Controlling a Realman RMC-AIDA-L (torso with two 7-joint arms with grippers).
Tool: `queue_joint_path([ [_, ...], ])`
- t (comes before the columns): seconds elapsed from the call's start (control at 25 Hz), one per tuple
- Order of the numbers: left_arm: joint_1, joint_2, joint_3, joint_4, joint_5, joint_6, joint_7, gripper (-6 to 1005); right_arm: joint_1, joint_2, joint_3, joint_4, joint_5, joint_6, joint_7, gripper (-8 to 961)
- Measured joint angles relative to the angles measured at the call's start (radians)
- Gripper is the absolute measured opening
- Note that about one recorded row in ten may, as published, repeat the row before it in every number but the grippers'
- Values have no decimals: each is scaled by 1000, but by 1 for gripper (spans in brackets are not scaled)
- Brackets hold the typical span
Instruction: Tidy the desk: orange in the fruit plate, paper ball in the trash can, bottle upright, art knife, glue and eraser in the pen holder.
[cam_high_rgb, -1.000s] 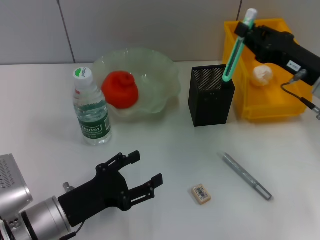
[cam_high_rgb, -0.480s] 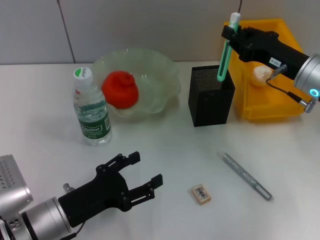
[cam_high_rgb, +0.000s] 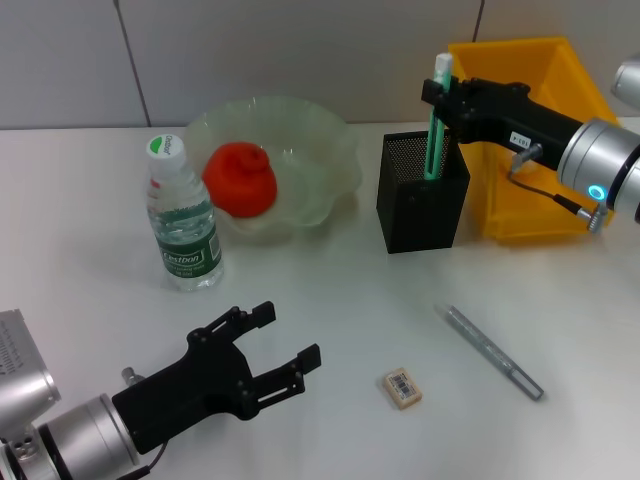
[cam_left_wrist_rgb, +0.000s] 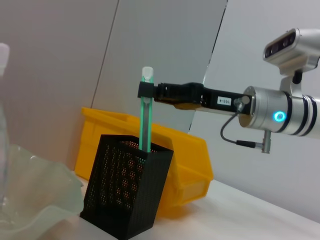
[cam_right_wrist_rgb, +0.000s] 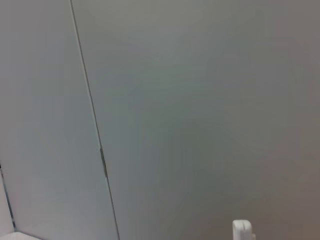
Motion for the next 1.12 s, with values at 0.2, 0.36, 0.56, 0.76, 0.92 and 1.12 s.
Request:
queue_joint_path([
  [0.2, 5, 2, -4, 0, 0, 2, -11, 865, -13, 1, 0, 0, 1, -13, 0, 204],
  [0.36, 5, 4, -6, 0, -1, 2, -13, 865, -21, 1, 3, 0, 1, -31, 0, 306],
  [0.56, 3, 7, -6, 0, -1, 1, -15, 865, -26, 0, 9, -1, 21, -56, 2, 498],
  [0.76, 3, 15, -7, -1, 2, 7, -21, 865, -74, -10, -4, -59, 115, -262, 139, 557],
  [0.92, 0, 29, -1, -2, 24, 26, -25, 865, -100, -46, -109, -197, 65, -429, 370, 598],
  [1.12, -15, 66, 0, -3, 138, 95, -70, 864, -70, -113, -318, -332, -92, -568, 592, 622],
])
